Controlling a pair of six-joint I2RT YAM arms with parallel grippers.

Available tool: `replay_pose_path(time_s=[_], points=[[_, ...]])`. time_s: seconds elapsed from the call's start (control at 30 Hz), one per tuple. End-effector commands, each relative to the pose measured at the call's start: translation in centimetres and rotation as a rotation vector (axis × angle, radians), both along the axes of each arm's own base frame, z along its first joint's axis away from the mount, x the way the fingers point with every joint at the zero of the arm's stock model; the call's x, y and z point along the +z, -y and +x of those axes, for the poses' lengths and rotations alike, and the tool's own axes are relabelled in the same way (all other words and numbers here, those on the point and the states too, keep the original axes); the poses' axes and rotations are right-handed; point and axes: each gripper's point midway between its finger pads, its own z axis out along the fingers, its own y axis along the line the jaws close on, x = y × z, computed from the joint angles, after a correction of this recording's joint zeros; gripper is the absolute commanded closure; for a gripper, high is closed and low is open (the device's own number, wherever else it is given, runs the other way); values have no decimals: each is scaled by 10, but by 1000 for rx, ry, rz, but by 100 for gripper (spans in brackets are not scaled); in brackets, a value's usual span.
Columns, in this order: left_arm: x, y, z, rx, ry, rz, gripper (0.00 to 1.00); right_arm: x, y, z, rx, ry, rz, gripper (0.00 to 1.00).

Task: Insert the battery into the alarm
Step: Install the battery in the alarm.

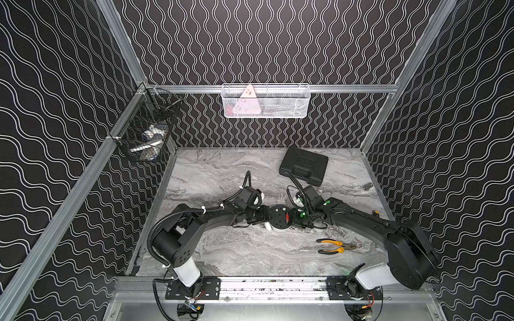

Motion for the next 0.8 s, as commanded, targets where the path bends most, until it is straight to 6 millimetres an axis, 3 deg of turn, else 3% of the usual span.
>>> replay_pose_path(time_s=[0.0, 0.2, 0.77], points=[[-16, -11, -5, 20, -36, 65, 41, 8, -6, 2, 0, 7, 35, 89], [-24, -15, -6, 23, -49, 84, 40, 16, -9, 4, 2, 23, 53, 89], [-40, -31, -15, -31, -58, 194, 42, -5, 3, 12, -56, -6, -52, 97]])
